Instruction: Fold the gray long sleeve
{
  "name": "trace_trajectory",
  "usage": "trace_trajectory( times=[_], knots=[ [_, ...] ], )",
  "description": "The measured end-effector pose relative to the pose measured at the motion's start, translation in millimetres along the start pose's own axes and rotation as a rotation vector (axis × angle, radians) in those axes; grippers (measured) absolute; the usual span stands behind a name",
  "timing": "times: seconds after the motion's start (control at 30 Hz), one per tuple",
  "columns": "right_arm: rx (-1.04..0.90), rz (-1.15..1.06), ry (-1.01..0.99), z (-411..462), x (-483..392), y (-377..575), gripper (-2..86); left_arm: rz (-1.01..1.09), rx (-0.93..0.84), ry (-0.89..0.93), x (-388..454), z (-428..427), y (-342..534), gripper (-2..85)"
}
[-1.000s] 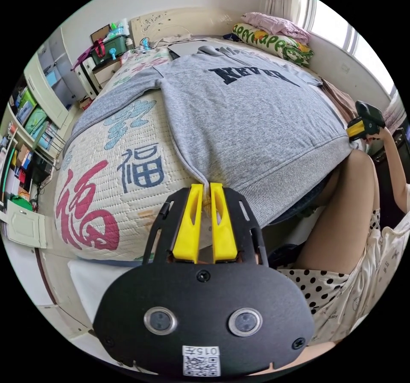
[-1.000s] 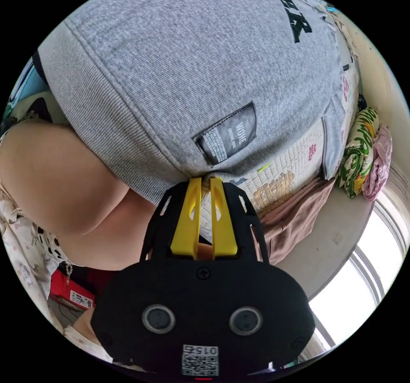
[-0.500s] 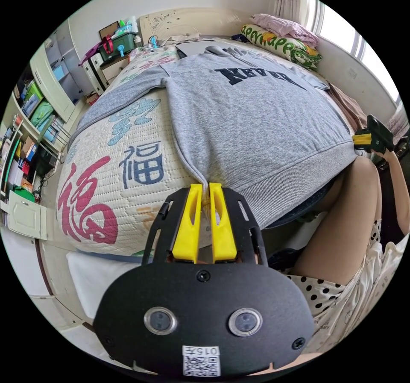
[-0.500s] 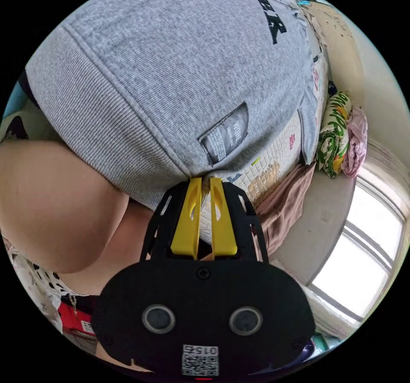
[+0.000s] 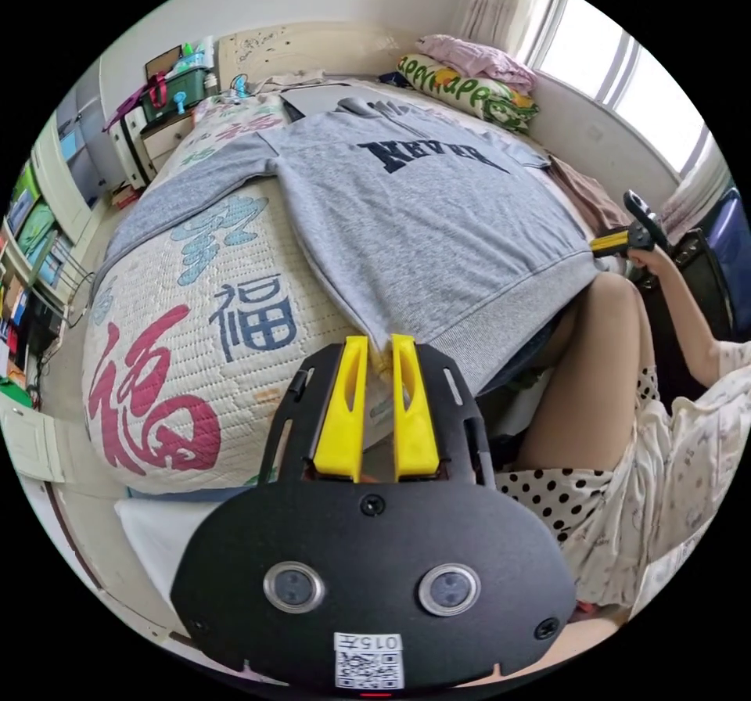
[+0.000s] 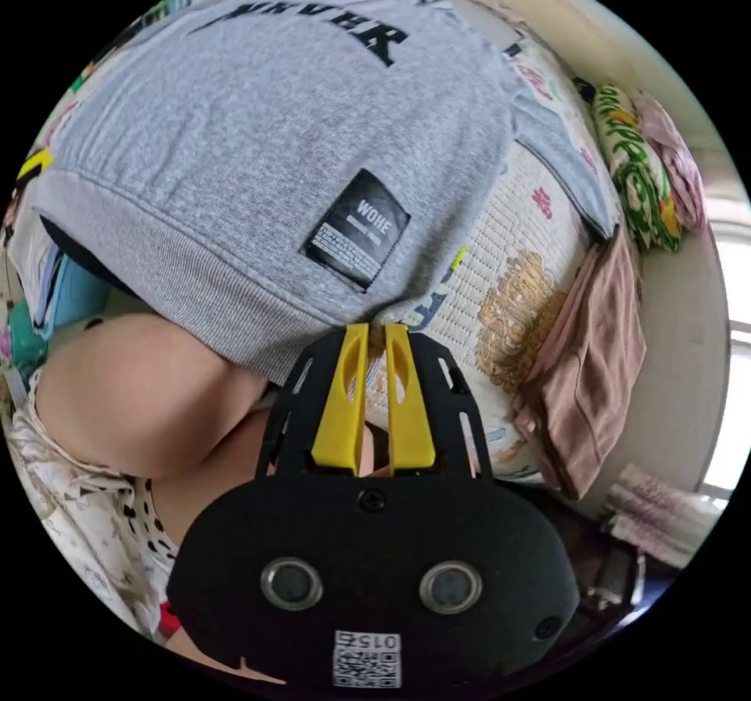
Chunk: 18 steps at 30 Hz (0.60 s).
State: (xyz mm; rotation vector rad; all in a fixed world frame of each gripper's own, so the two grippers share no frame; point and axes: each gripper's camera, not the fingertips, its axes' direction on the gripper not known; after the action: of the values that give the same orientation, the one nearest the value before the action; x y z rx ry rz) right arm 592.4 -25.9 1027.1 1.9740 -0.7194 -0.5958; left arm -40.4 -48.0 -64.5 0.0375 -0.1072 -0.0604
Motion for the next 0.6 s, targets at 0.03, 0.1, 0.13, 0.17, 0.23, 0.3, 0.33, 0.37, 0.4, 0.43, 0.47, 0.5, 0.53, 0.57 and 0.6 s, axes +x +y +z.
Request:
trace_trajectory(
  times=[0.03,0.1,0.13,0.17,0.23,0.3,0.33,0.37,0.4,0.43,0.47,0.5,0.53,0.57,0.6],
  knots=[
    [0.045,0.046,-0.011,-8,-4,11,4.9,-0.011,-0.001,0.009,-7,-10,4,4.4],
    [0.177,0.182,-0.113,-46,-14,50,4.7,-0.052,0.024,-0.004,-18,-29,13,3.7],
    [0.203,0.225,-0.151,-57,-15,59,4.5,-0.075,0.056,-0.014,-23,-45,18,3.5],
    [0.254,0.340,-0.207,-84,-13,81,2.8,-0.085,0.098,-0.023,-23,-61,20,3.4],
    [0.407,0.564,-0.245,-135,-11,122,1.1,-0.060,0.175,-0.041,-14,-84,16,3.7],
    [0.768,0.773,-0.332,-217,-25,190,0.1,-0.020,0.247,-0.067,3,-99,2,4.5],
    [0.872,0.799,-0.345,-237,-32,207,0.0,0.009,0.291,-0.071,16,-102,-13,5.1],
    [1.082,0.828,-0.331,-277,-51,240,-0.2,0.034,0.336,-0.056,31,-101,-31,5.4],
    [1.273,0.855,-0.277,-314,-77,272,-0.3,0.049,0.359,-0.041,39,-98,-41,5.5],
    [1.354,0.873,-0.248,-331,-90,287,-0.4,0.083,0.399,0.000,56,-90,-63,5.7],
    [1.500,0.918,-0.207,-361,-117,315,-0.4,0.101,0.416,0.025,65,-85,-75,5.8],
    [1.635,0.960,-0.202,-388,-144,340,-0.5,0.137,0.441,0.077,84,-73,-100,5.8],
    [1.699,0.972,-0.209,-400,-159,352,-0.5,0.165,0.447,0.126,104,-59,-126,5.8],
    [1.815,0.980,-0.223,-424,-188,371,-0.5,0.200,0.437,0.161,126,-45,-154,5.7],
    [1.903,0.965,-0.223,-448,-216,385,-0.5,0.221,0.428,0.170,137,-37,-167,5.5]
  ],
)
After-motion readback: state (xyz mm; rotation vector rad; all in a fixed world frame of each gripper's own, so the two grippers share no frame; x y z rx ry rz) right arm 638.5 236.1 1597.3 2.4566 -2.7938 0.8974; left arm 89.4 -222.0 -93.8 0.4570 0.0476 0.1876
